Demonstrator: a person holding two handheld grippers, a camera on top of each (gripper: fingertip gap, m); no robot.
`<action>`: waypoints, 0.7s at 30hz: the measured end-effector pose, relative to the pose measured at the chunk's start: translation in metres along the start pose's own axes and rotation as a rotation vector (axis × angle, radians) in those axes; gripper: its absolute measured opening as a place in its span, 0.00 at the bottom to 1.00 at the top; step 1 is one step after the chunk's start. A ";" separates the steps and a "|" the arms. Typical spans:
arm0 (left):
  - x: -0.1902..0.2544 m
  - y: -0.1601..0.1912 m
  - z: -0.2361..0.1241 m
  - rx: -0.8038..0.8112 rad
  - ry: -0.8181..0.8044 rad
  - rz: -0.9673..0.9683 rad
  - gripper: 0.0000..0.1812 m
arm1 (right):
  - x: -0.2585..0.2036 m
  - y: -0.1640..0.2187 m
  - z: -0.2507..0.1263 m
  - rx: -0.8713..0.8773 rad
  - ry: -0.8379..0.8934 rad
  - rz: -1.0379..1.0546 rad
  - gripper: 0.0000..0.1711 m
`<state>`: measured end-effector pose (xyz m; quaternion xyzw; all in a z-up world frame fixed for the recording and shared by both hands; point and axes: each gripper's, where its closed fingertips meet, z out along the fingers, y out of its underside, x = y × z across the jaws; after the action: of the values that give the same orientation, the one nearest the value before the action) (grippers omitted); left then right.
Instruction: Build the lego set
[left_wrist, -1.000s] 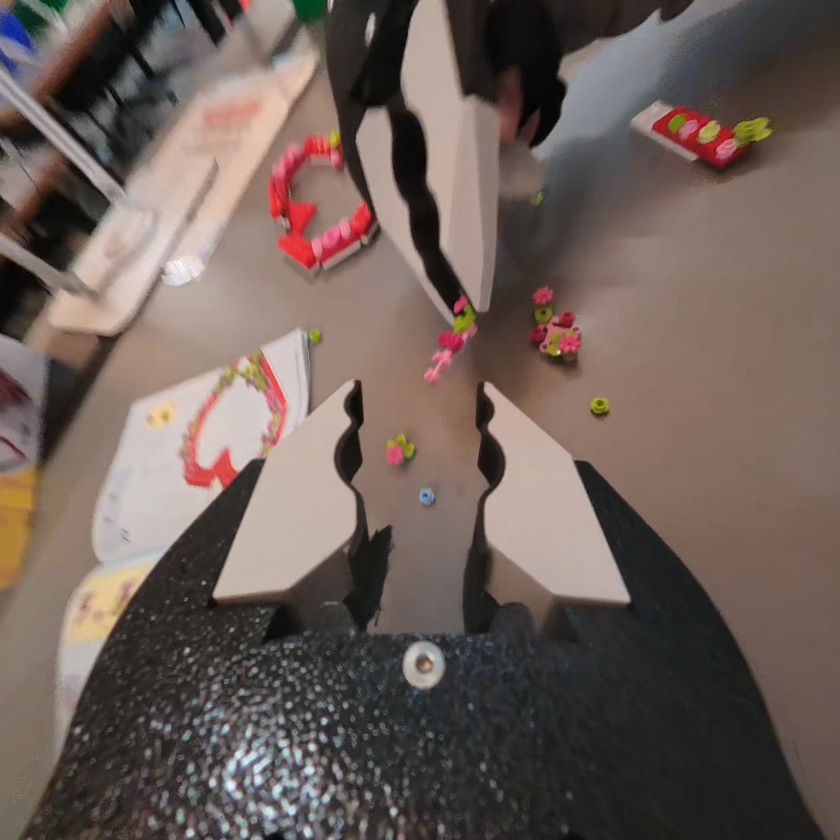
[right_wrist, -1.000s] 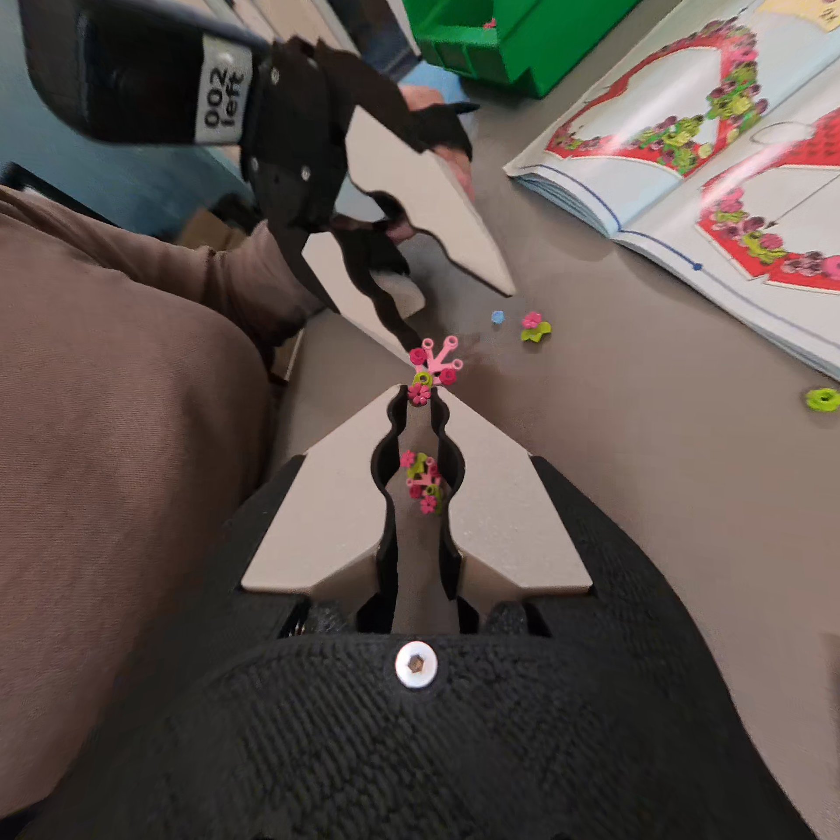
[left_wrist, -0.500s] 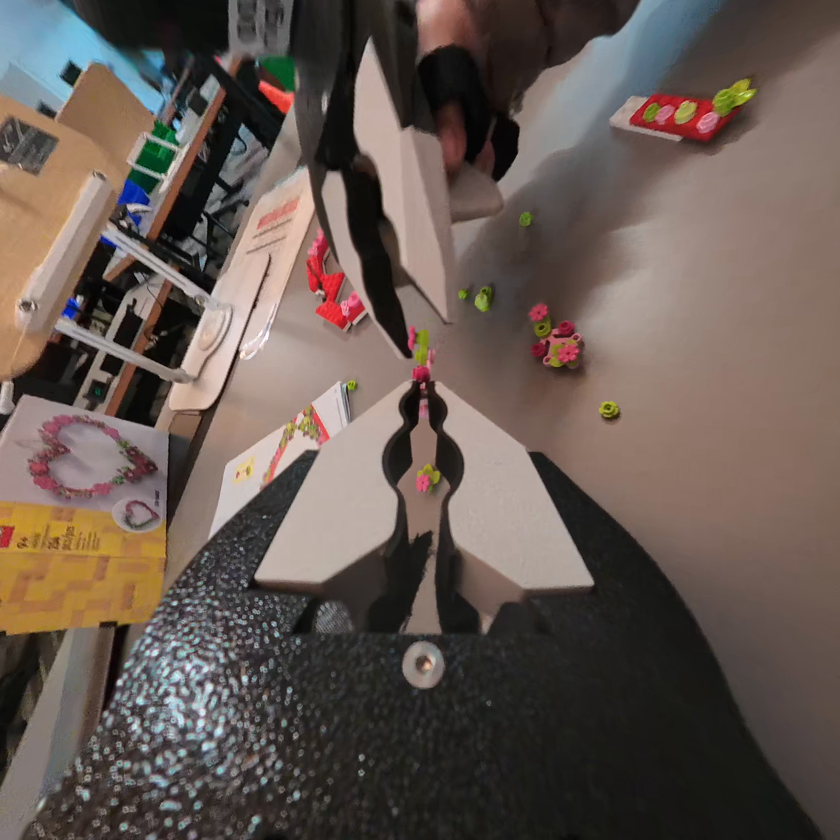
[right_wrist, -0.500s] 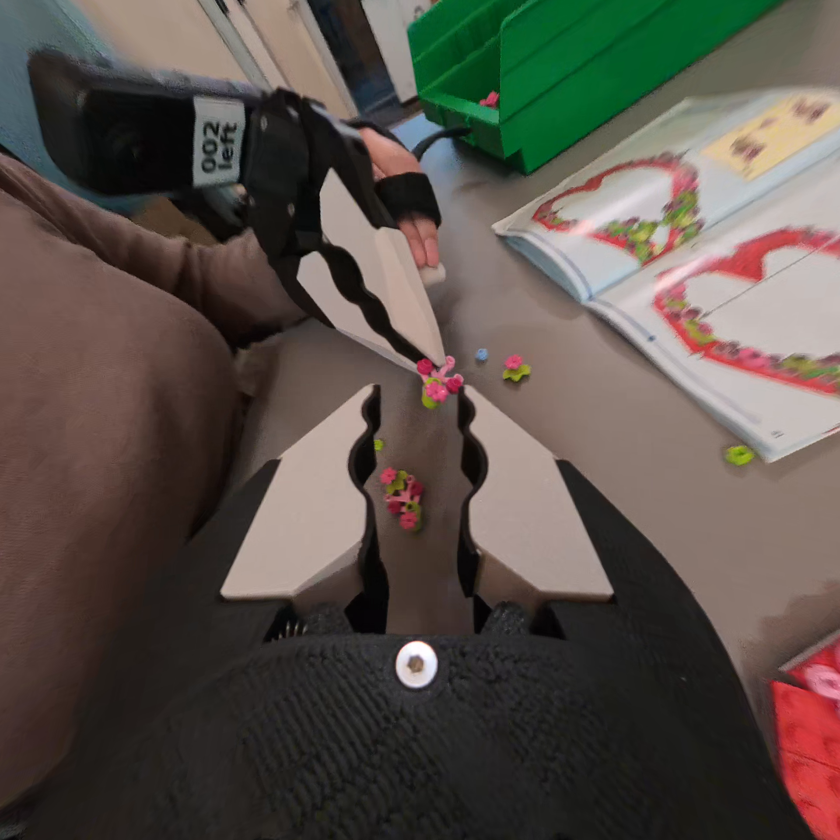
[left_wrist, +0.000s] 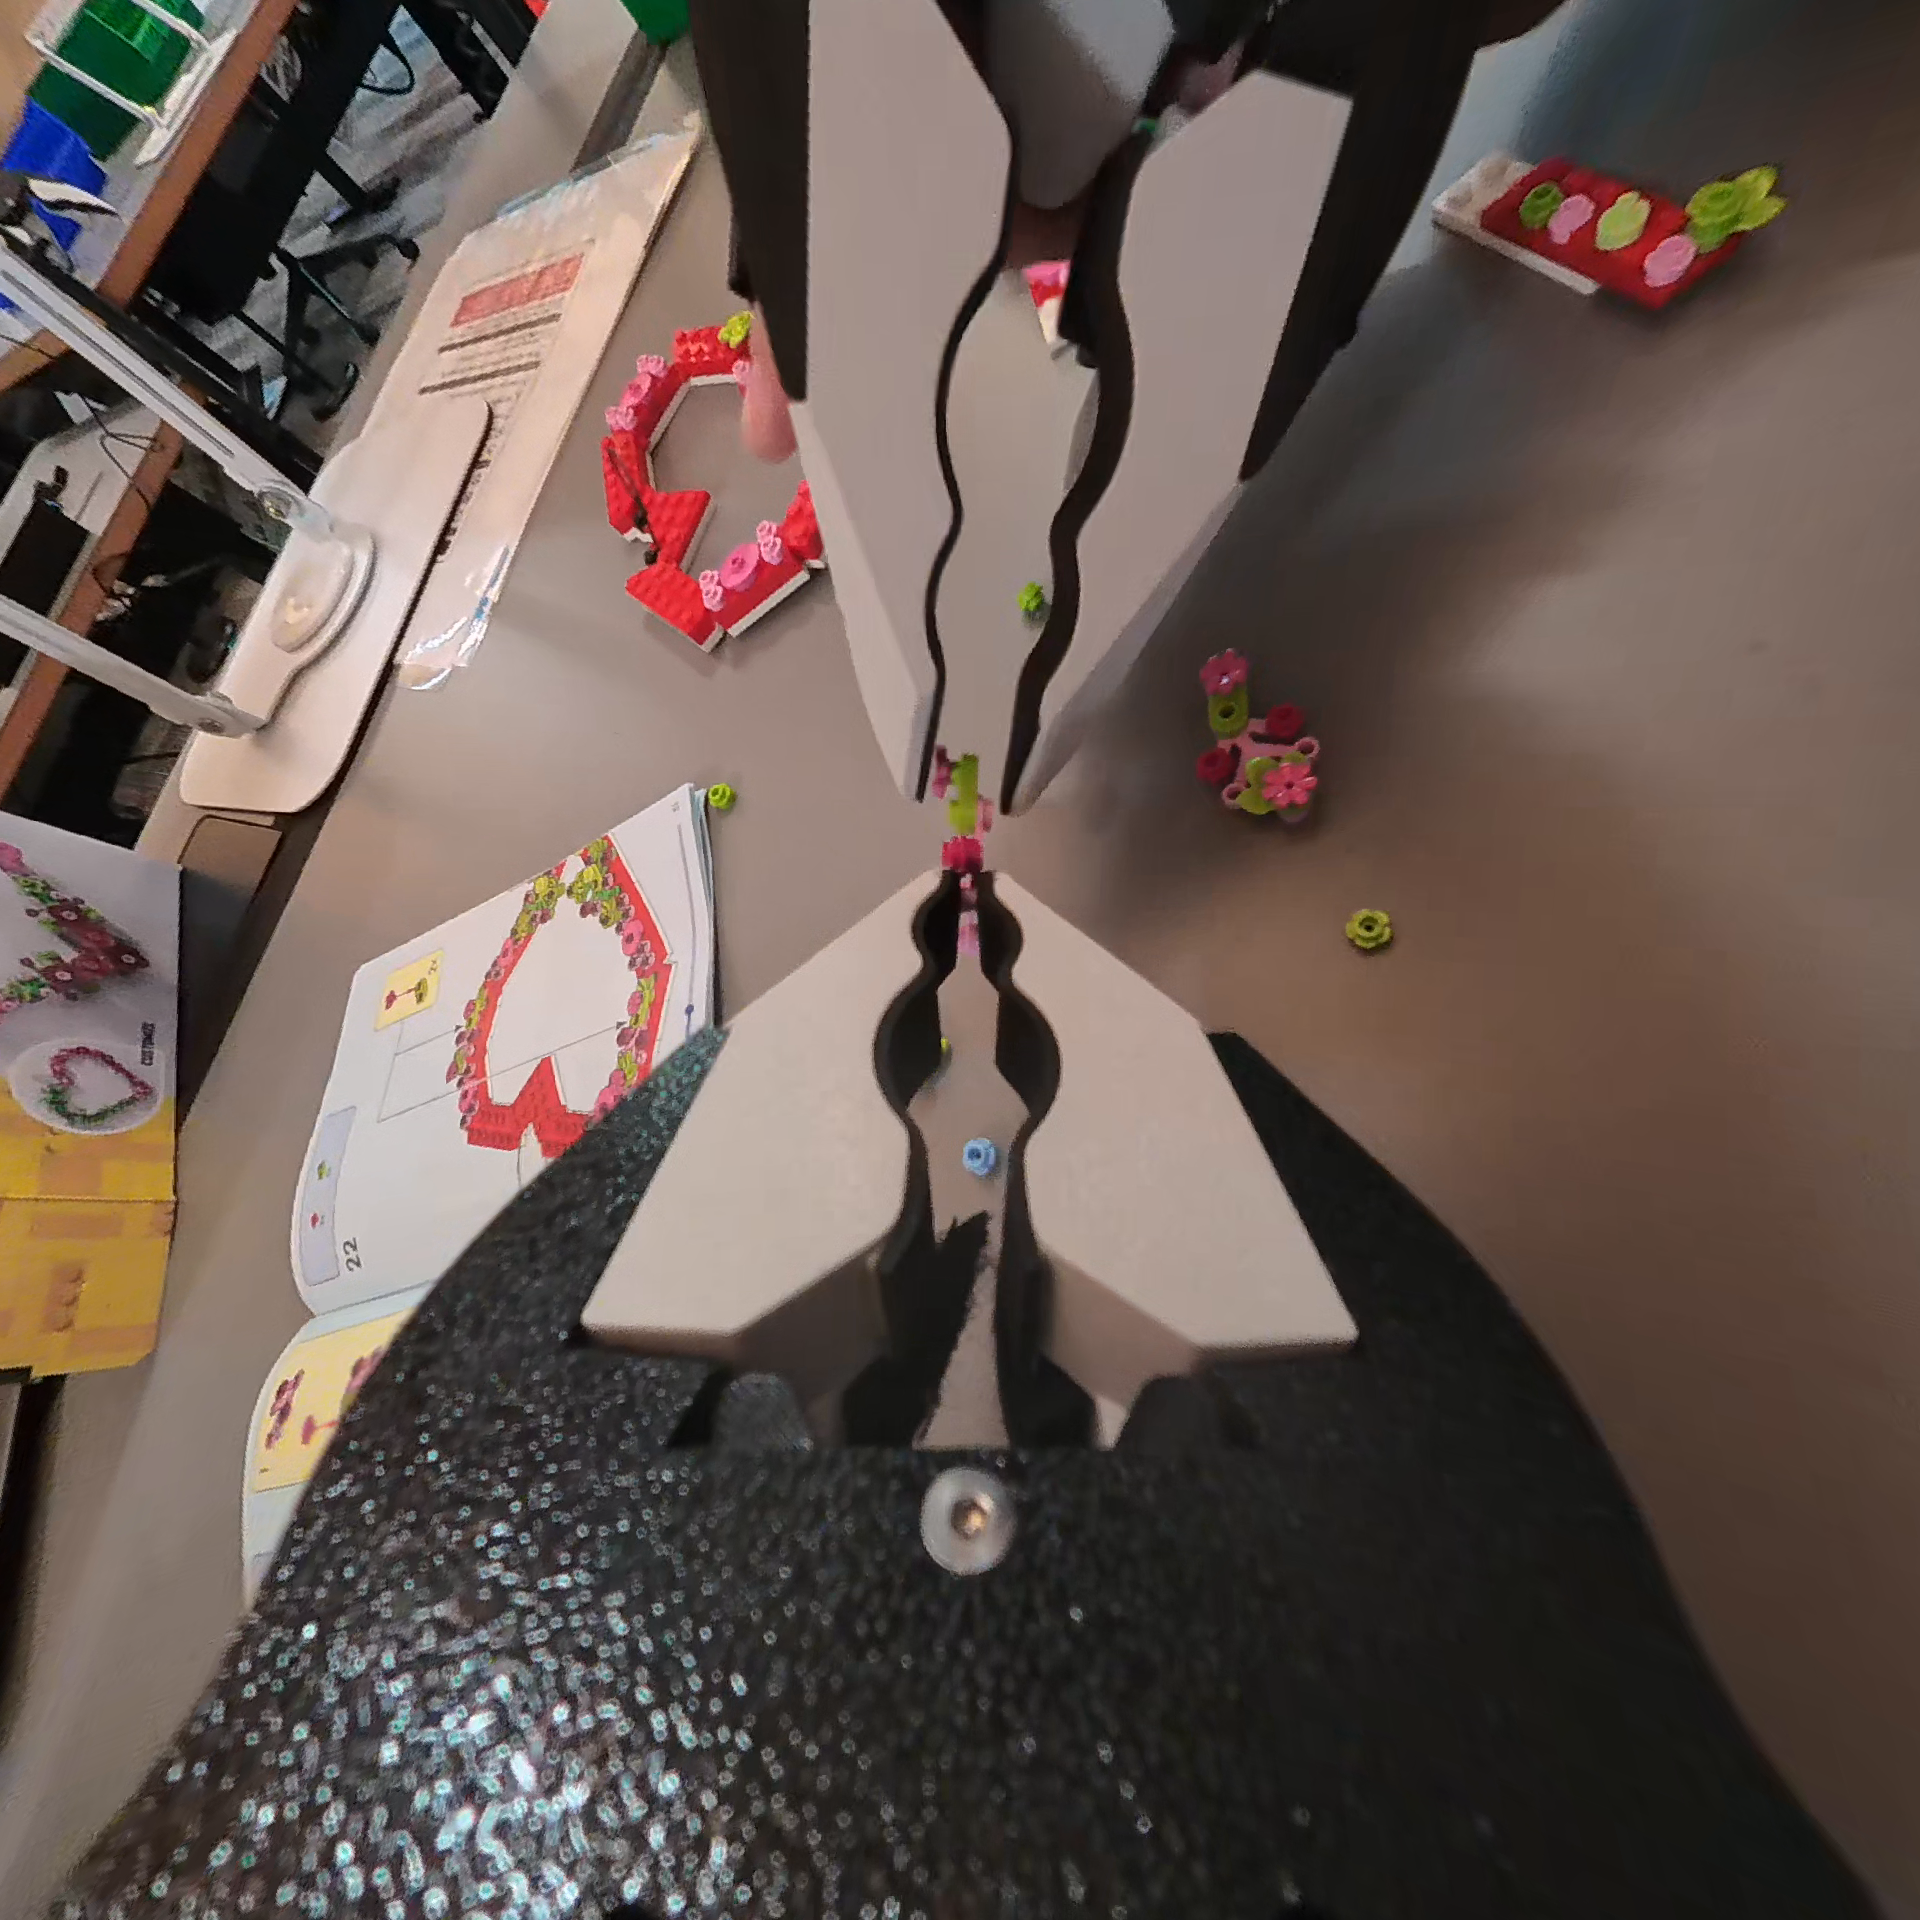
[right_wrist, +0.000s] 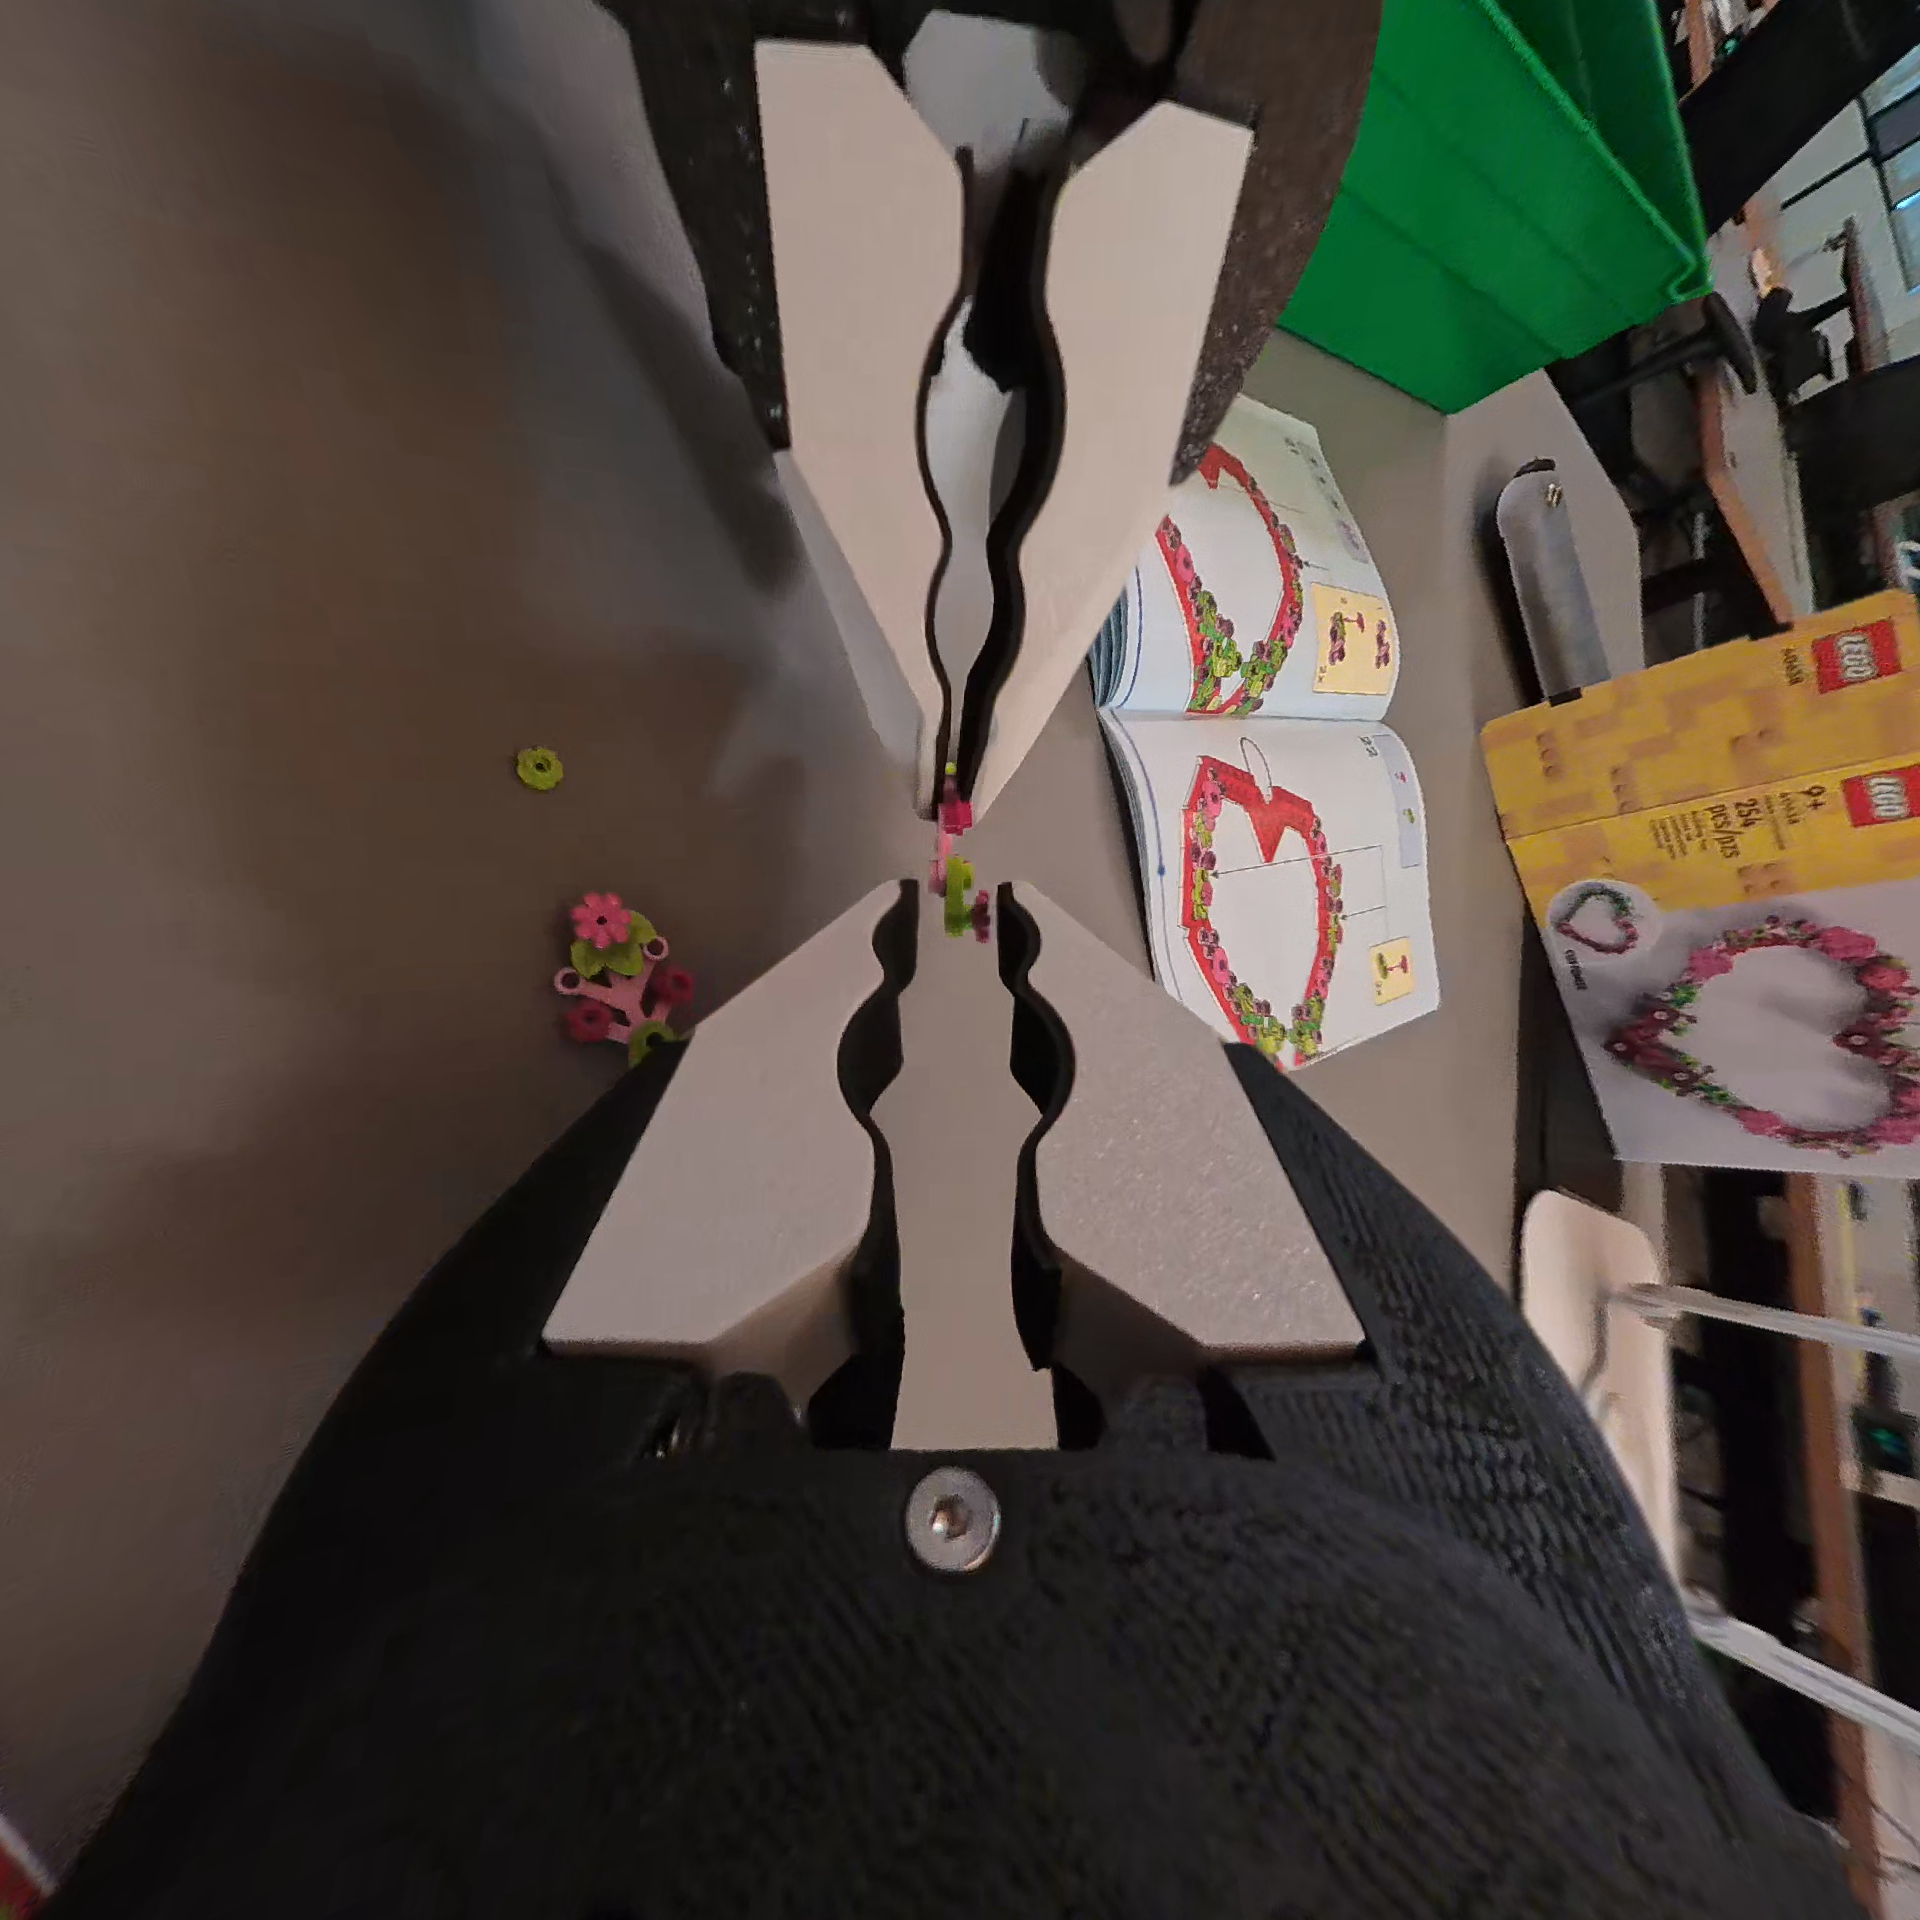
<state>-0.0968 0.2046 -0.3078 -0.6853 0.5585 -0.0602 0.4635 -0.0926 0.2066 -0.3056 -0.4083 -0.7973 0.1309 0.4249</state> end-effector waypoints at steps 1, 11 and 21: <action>0.001 0.001 0.001 -0.006 0.005 -0.002 0.00 | 0.000 0.001 0.001 -0.015 0.009 -0.026 0.08; 0.004 0.002 0.004 -0.042 0.021 -0.004 0.00 | -0.006 0.001 0.008 -0.100 -0.001 -0.166 0.06; -0.003 0.007 -0.010 -0.020 0.044 -0.085 0.11 | -0.005 0.004 0.005 -0.087 -0.005 -0.132 0.04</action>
<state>-0.1087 0.2016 -0.3063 -0.7115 0.5395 -0.0896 0.4413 -0.0928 0.2062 -0.3143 -0.3725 -0.8284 0.0689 0.4127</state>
